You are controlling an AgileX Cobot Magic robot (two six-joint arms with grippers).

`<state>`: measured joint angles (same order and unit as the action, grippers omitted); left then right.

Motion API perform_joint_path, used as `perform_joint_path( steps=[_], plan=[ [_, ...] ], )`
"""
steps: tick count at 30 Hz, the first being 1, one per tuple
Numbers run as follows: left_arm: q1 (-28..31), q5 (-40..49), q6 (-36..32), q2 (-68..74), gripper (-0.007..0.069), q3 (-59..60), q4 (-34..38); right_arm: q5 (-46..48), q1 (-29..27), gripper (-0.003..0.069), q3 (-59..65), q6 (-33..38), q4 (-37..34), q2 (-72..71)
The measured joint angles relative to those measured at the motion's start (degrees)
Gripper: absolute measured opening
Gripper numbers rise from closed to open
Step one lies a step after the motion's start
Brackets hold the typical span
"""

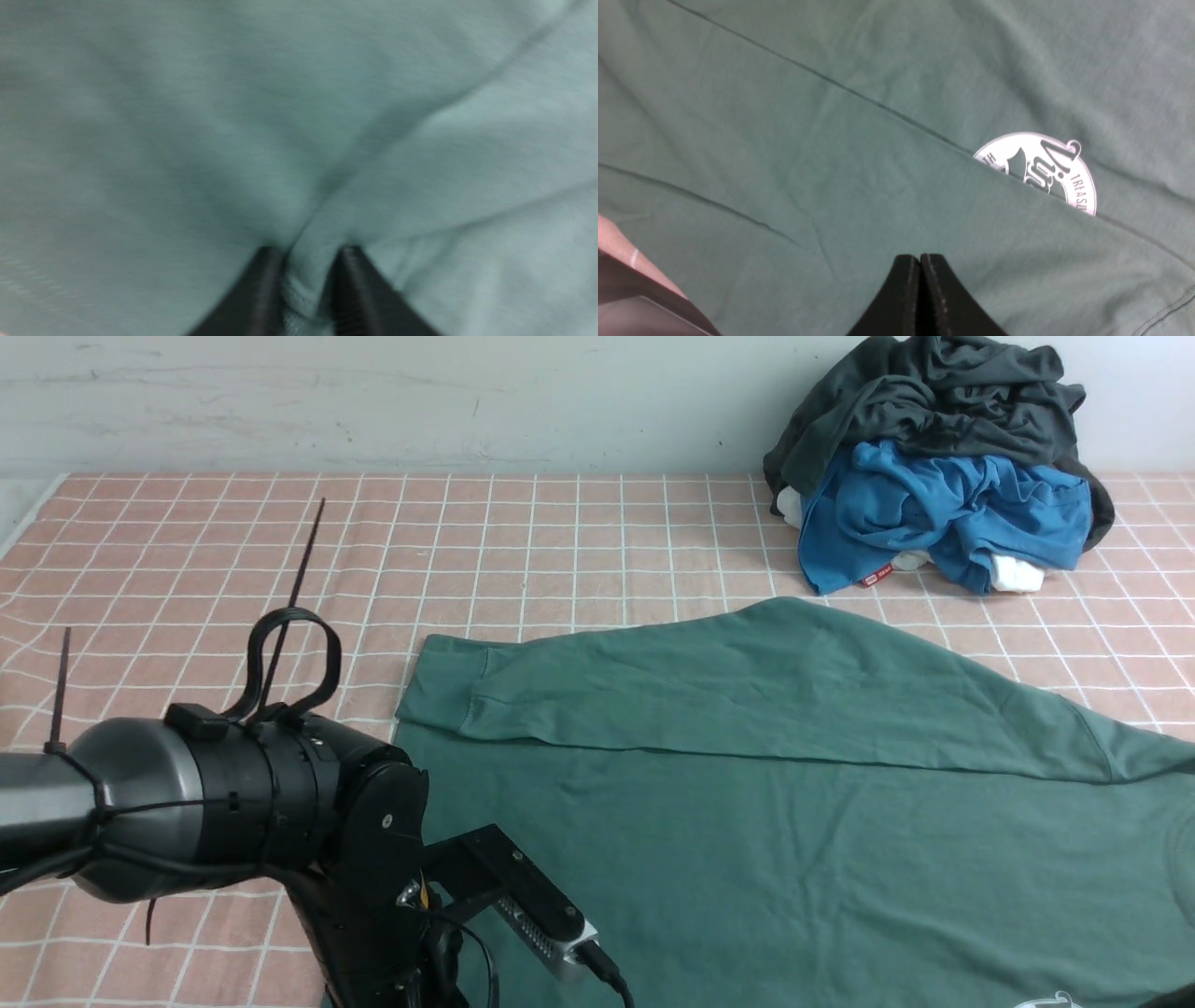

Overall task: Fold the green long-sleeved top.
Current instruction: Use the left arm to clamp the cuff closest to it, then use the left arm to drag and place the cuff at the centered position on the left edge of the fabric

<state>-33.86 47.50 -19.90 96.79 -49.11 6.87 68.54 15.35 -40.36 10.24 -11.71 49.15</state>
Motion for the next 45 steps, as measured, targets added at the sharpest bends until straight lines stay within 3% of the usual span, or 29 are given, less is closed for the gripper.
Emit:
perform_joint_path(
  steps=[1, 4, 13, 22, 26, 28, 35, 42, 45],
  plan=[
    [-0.45, 0.94, -0.13, 0.24, 0.0075, -0.38, 0.00, -0.13, 0.00, -0.0014, 0.00, 0.00, 0.00, 0.00],
    [-1.06, 3.54, -0.44, 0.47, 0.0033, -1.66, 0.00, -0.18, 0.00, -0.0014, 0.00, 0.00, 0.00, 0.00],
    [-1.16, 11.37, -0.16, -1.46, 0.0028, -9.51, -4.33, -0.30, 0.00, -0.0014, 0.00, -0.41, 2.25, 0.00],
    [1.58, 15.72, -0.03, -0.43, 0.0030, -27.62, -9.31, -3.19, 0.00, -0.0002, 0.00, -9.76, 13.10, 0.07],
    [3.10, 17.40, -0.03, 2.75, 0.0030, -33.99, -9.47, -3.19, 0.00, 0.0030, 0.00, -13.22, 16.47, 1.24],
    [3.96, 18.15, -0.03, 5.67, 0.0030, -38.35, -9.47, -3.30, 0.00, 0.0080, 0.00, -16.07, 18.50, 2.88],
    [5.39, 18.46, -0.09, 11.72, 0.0032, -42.81, -9.41, -4.21, 0.00, 0.0183, 0.00, -17.36, 19.26, 4.53],
    [7.91, 16.98, 0.03, 15.74, 0.0082, -42.89, -9.41, -4.91, 0.00, 0.0211, 0.00, -17.36, 19.26, 4.55],
    [9.17, 15.16, 0.80, 16.82, 0.0177, -42.89, -9.48, -6.09, 0.00, 0.0214, 0.00, -17.58, 19.31, 5.25]
  ],
)
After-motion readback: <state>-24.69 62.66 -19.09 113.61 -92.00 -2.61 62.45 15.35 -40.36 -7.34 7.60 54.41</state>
